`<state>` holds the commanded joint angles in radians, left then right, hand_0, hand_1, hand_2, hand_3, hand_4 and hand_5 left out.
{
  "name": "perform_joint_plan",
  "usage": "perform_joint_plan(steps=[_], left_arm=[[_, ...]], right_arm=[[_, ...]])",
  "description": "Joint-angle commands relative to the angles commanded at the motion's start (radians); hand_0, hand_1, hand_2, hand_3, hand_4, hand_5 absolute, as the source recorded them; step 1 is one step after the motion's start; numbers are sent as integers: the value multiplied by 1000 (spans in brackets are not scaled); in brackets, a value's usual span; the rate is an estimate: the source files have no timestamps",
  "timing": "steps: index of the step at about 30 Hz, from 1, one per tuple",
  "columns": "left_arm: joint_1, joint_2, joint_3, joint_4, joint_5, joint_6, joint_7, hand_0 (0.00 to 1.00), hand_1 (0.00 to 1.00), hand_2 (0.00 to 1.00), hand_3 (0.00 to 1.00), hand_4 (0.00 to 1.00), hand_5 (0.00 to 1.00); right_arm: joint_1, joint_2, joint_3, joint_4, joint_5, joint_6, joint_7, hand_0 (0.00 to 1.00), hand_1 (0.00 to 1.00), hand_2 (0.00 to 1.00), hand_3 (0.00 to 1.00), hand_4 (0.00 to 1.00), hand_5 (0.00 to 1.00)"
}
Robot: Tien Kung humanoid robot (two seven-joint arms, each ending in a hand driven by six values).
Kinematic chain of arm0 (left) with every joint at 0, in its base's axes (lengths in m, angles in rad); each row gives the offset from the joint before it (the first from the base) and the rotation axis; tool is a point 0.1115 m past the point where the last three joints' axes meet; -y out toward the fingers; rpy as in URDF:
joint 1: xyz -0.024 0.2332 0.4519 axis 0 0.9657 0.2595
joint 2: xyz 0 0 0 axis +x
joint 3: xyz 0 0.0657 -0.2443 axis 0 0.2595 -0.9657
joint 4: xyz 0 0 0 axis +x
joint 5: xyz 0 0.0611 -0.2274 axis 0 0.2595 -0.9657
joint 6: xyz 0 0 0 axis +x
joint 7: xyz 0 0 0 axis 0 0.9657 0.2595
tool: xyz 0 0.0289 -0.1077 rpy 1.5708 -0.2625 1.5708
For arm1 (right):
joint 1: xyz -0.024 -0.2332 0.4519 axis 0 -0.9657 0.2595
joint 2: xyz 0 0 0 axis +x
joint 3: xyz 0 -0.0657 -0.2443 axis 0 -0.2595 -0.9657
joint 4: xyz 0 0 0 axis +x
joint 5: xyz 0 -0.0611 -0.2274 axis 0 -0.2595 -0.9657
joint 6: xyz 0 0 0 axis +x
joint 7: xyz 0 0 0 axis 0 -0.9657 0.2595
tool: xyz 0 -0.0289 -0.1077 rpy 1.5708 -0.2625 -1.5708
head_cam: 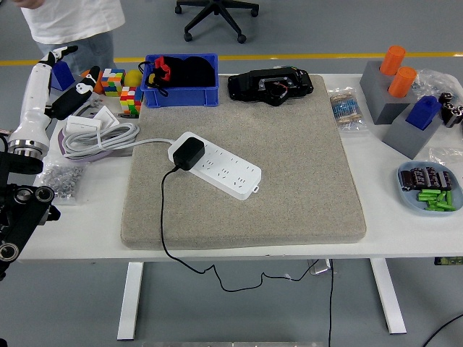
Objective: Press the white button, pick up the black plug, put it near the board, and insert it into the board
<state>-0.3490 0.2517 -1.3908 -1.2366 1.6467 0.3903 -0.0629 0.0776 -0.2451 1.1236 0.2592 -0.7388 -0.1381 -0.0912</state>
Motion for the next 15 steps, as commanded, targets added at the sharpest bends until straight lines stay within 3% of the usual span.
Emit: perform_joint_plan(steps=[7, 15], left_arm=[[34, -21, -116, -21, 8, -16, 4, 932, 924, 866, 802, 758, 599], [77, -31, -172, -55, 10, -25, 4, 933, 923, 868, 794, 766, 586]], right_arm=[[2, 3, 30, 1, -13, 3, -4, 634, 569, 584, 543, 628, 303], [8, 12, 51, 1, -25, 4, -6, 635, 572, 588, 546, 628, 304]])
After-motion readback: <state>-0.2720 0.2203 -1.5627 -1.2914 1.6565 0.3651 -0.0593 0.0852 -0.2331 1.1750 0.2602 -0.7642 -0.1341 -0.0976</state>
